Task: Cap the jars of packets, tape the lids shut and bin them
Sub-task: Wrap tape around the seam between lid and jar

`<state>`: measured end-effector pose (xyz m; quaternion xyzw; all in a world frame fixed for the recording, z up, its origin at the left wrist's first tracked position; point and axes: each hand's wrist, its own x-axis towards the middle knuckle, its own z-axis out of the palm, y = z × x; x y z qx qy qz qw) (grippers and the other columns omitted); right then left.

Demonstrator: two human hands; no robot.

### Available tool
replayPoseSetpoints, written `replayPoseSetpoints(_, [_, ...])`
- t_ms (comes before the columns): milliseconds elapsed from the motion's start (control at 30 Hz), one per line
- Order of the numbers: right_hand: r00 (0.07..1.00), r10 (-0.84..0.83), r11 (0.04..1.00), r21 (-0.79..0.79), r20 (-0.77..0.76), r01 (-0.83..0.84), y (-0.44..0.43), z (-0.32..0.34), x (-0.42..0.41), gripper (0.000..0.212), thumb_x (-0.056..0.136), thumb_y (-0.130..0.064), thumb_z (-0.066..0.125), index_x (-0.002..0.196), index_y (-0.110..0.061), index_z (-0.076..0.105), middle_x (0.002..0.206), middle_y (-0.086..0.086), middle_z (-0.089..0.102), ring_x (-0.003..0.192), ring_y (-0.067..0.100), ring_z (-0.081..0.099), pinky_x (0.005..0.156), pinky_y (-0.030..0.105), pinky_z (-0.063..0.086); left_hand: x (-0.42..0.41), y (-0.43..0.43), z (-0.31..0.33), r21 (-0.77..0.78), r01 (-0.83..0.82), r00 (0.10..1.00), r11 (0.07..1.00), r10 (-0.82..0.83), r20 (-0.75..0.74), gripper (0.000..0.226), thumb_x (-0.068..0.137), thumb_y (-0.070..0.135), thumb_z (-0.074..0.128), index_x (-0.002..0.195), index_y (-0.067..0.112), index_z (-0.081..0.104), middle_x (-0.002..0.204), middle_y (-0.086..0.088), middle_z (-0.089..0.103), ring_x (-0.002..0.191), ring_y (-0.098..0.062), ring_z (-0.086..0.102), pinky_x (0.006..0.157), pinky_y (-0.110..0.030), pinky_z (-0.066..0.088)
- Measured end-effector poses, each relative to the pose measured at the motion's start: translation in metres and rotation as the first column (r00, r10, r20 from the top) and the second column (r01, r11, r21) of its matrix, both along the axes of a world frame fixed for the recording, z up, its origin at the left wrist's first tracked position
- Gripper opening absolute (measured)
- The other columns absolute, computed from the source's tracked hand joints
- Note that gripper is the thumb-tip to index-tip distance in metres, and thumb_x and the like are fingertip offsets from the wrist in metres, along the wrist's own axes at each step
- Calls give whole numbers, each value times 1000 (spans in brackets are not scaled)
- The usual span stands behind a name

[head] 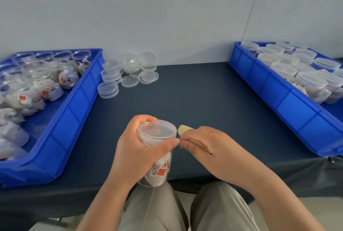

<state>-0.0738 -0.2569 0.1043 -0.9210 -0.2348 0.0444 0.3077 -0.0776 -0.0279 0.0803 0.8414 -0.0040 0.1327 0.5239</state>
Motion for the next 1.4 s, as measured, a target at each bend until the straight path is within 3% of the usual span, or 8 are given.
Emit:
replayPoseSetpoints(233, [1000,-26,999,-21,6,26,-1,-4,6,26,106,-56,46,116,-47,68,104,-15,62,101,7,59,89,30,50,-2,-1,-4,-4,91,995,996,-91,-28,80,51,75,81,122,47,56,115,34,62,110,9,62,75,-3,51])
replayPoseSetpoints(433, [978,-182,983,30,104,180,16,-22,1,23,107,-51,48,117,-45,68,100,-17,56,92,8,57,78,30,53,-8,-11,-12,107,-101,992,989,92,87,72,53,83,78,111,49,52,113,30,62,106,6,62,67,-12,49])
replayPoseSetpoints(567, [965,-232,968,-65,120,241,24,-28,2,27,106,-51,40,120,-49,63,97,-15,50,84,8,53,58,17,35,-9,-14,-11,239,-183,974,954,142,178,69,56,87,74,110,51,47,112,36,59,106,11,57,62,-4,43])
replayPoseSetpoints(733, [962,-257,962,-69,95,263,28,-37,13,21,105,-49,43,120,-51,58,98,-15,50,84,7,53,57,15,32,-9,-17,-3,301,-223,965,927,165,204,70,56,77,83,109,41,55,100,28,63,84,0,61,69,-9,39])
replayPoseSetpoints(833, [938,-318,933,-131,137,336,33,-45,29,26,105,-50,36,115,-42,58,101,-11,53,79,9,56,57,25,40,-21,-24,6,200,-196,966,960,154,206,66,51,57,96,104,36,61,103,25,70,89,-7,70,70,-20,50])
replayPoseSetpoints(1000, [869,-479,841,-219,122,494,-4,-54,77,28,113,-41,41,118,-27,65,109,9,60,87,30,65,80,40,55,-62,-66,24,-11,78,972,997,-74,222,64,49,40,90,107,31,66,114,11,76,92,-14,77,76,-29,59])
replayPoseSetpoints(1133, [895,-396,868,-233,204,437,-6,-70,77,29,112,-44,39,122,-30,63,107,3,57,85,24,60,76,38,52,-30,-35,27,-209,-14,996,978,32,85,63,46,64,79,103,45,61,104,24,74,98,2,69,73,-10,49])
replayPoseSetpoints(1400, [925,-277,854,-374,259,361,11,-108,67,37,112,-51,35,139,-44,59,112,-10,48,102,14,48,91,29,47,-2,-6,18,-254,-204,979,945,203,-31,57,51,80,70,102,59,56,106,36,62,97,13,63,60,-15,53])
